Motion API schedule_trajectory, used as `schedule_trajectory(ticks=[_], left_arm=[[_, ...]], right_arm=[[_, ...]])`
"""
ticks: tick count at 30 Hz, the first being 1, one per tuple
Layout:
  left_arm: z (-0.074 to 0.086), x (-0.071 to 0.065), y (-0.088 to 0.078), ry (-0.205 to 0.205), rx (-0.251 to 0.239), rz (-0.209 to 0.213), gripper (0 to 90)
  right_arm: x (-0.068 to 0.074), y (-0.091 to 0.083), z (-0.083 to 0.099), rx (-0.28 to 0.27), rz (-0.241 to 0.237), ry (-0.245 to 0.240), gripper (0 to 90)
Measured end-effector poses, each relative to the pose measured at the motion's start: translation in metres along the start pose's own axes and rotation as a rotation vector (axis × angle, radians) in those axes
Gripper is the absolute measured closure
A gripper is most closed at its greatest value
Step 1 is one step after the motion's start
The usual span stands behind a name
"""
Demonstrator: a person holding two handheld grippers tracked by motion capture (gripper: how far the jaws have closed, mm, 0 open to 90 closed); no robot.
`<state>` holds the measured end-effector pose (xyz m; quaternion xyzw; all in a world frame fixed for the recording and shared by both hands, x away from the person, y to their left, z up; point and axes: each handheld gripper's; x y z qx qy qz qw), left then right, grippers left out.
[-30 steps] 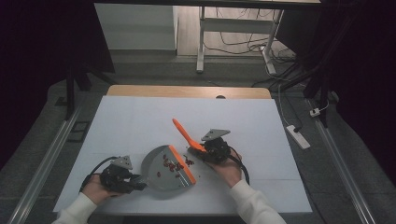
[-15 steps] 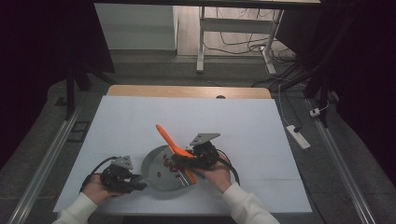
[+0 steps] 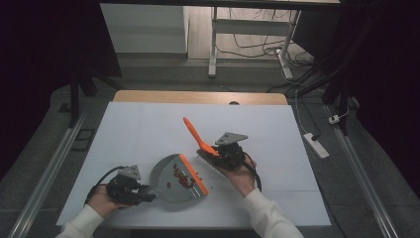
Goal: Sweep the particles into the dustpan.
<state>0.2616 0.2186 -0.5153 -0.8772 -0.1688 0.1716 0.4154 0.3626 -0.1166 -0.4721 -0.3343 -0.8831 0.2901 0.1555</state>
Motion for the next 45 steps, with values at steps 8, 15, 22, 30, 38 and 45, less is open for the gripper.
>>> schedule_trajectory(ticks=[8,15,22,30,38,45], left_arm=[[0.000,0.000,0.000,-0.002,0.001,-0.001,61.8],[0.000,0.000,0.001,0.000,0.002,0.000,61.8],[0.000,0.000,0.001,0.001,0.002,0.001,61.9],[0.000,-0.001,0.000,-0.002,0.002,0.003,61.9],[0.002,-0.004,-0.002,0.003,0.007,0.002,61.9],[0.001,-0.009,-0.003,0.017,0.014,0.012,61.9]], right_arm=[[-0.013,0.030,-0.006,0.072,0.048,-0.008,69.9],[0.011,0.033,-0.005,0.107,-0.004,-0.049,69.6],[0.031,0.023,-0.010,0.083,-0.221,-0.010,69.9],[0.009,0.003,-0.008,0.044,-0.097,0.046,69.9],[-0.001,-0.020,0.017,0.090,-0.007,0.071,69.8],[0.005,-0.030,0.032,0.111,0.015,0.043,69.8]])
Point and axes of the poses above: each handheld gripper's, and its own axes: y roughly forward along the jaws, z roughly out of its underside, x roughly to its left, and after that the axes turned 9 degrees about y, right-handed
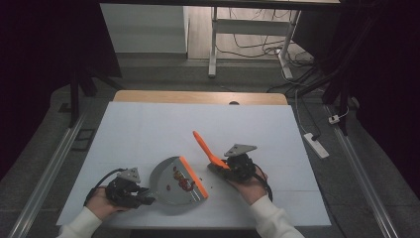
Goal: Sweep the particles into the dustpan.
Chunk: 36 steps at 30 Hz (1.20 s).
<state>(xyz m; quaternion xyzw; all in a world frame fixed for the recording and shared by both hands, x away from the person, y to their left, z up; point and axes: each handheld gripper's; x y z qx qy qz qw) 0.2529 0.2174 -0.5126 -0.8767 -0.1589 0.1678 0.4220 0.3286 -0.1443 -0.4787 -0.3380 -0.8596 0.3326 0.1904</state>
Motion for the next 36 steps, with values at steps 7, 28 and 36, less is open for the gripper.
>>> schedule_trajectory(ticks=[7,28,36], left_arm=[[-0.003,-0.007,0.002,0.011,0.012,-0.007,61.9],[-0.005,-0.010,0.004,0.014,0.015,-0.001,61.8],[-0.003,-0.017,0.002,0.027,0.019,0.007,61.8]], right_arm=[[0.009,0.000,0.007,-0.010,-0.004,-0.006,69.8],[0.018,-0.016,0.001,-0.105,-0.072,0.012,69.8],[0.003,-0.027,0.025,-0.054,0.001,0.035,69.8]])
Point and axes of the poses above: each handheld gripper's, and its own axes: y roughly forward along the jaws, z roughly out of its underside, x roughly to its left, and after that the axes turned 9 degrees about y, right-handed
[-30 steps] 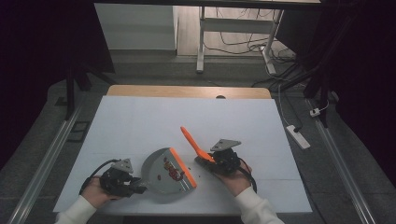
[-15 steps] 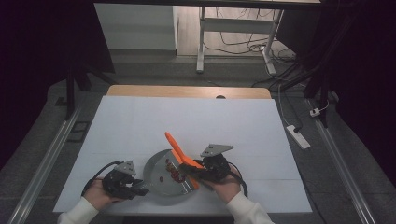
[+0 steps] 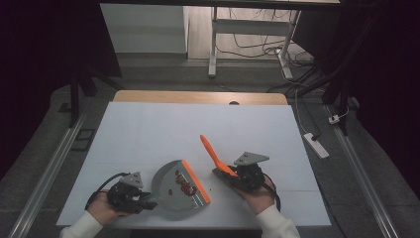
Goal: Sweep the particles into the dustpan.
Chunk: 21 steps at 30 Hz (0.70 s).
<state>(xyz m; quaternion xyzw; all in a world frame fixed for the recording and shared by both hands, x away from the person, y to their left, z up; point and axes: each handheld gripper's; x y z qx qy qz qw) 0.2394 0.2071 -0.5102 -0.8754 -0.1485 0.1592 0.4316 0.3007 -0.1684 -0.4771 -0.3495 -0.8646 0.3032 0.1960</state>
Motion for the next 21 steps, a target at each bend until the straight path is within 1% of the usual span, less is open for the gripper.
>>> schedule_trajectory(ticks=[4,5,7,12,13,15,17,18,20,21], left_arm=[[-0.002,-0.004,0.000,0.014,0.007,0.002,61.8],[-0.002,-0.005,0.001,0.014,0.007,0.001,61.8],[-0.002,-0.005,0.001,0.012,0.006,0.001,61.9],[-0.003,-0.005,0.002,0.009,0.000,-0.003,61.8],[-0.003,-0.005,0.002,0.009,0.000,-0.001,61.8],[-0.003,-0.005,0.003,0.011,-0.002,-0.004,61.8],[-0.003,-0.006,0.003,0.013,0.000,-0.006,61.8],[-0.003,-0.005,0.003,0.016,0.001,-0.006,61.8],[-0.002,-0.005,0.004,0.017,-0.002,-0.005,61.8],[-0.002,-0.005,0.004,0.018,-0.004,-0.007,61.8]], right_arm=[[0.006,-0.001,0.009,0.032,0.013,-0.026,69.8],[0.008,-0.001,0.010,0.032,0.006,-0.025,69.8],[0.014,-0.001,0.010,0.041,0.006,-0.049,69.7],[0.029,0.000,0.013,0.050,-0.018,-0.074,69.6],[0.032,0.001,0.013,0.050,-0.031,-0.087,69.6],[0.039,0.003,0.013,0.058,-0.074,-0.090,69.6],[0.047,0.005,0.013,0.058,-0.086,-0.112,69.6],[0.050,0.005,0.012,0.057,-0.102,-0.109,69.6],[0.051,0.003,0.010,0.031,-0.145,-0.084,69.8],[0.049,0.001,0.008,0.019,-0.199,-0.043,69.8]])
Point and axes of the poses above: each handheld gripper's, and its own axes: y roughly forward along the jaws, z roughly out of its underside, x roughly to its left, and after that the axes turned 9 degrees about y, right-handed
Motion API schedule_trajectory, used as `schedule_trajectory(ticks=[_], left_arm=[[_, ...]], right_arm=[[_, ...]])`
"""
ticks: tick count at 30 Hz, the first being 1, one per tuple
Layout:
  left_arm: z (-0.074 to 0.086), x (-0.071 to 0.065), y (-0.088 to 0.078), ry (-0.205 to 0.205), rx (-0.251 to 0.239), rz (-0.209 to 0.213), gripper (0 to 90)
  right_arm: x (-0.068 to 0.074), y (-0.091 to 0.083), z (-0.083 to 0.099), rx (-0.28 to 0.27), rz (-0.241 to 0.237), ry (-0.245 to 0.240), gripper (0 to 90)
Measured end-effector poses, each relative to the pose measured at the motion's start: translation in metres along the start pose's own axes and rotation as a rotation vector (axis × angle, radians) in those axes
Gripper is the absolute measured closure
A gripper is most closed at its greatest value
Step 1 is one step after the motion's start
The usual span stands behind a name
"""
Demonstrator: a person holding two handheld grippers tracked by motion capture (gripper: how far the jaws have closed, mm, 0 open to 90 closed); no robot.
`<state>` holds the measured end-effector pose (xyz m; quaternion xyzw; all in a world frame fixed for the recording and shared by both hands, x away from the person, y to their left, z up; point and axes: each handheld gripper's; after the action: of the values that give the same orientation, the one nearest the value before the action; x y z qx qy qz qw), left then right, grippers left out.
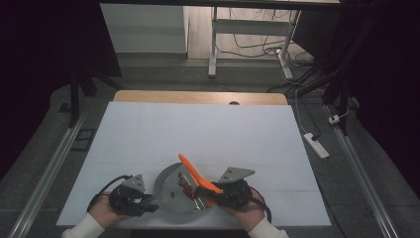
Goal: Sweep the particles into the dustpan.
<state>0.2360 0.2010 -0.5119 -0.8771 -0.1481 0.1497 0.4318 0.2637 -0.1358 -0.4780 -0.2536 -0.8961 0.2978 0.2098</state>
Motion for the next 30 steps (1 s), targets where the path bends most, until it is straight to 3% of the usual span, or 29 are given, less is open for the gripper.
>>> schedule_trajectory(ticks=[1,4,13,21,25,30], left_arm=[[0.000,0.000,0.000,0.002,-0.001,0.003,61.8],[0.000,-0.001,0.002,-0.001,-0.005,-0.001,61.8],[0.002,0.000,0.004,0.004,-0.033,-0.011,61.8],[0.003,0.000,0.004,0.002,-0.058,-0.029,61.8],[0.004,0.002,0.000,-0.006,-0.084,-0.044,61.7],[0.005,0.004,-0.006,-0.048,-0.131,-0.081,61.7]], right_arm=[[-0.001,-0.002,-0.001,-0.019,-0.024,0.021,69.8],[-0.003,-0.007,-0.002,-0.047,0.033,-0.006,69.8],[-0.035,-0.023,0.000,-0.113,0.099,0.071,69.8],[-0.050,-0.034,0.001,-0.152,0.127,0.084,69.8],[-0.055,-0.038,0.001,-0.169,0.139,0.084,69.8],[-0.060,-0.041,0.002,-0.176,0.142,0.090,69.8]])
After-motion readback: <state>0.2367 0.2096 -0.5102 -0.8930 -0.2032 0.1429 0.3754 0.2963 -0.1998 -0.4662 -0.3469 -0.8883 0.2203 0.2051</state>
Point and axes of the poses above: each handheld gripper's, and its own axes: y roughly forward along the jaws, z roughly out of its underside, x roughly to its left, and after that the axes turned 9 degrees about y, right-handed
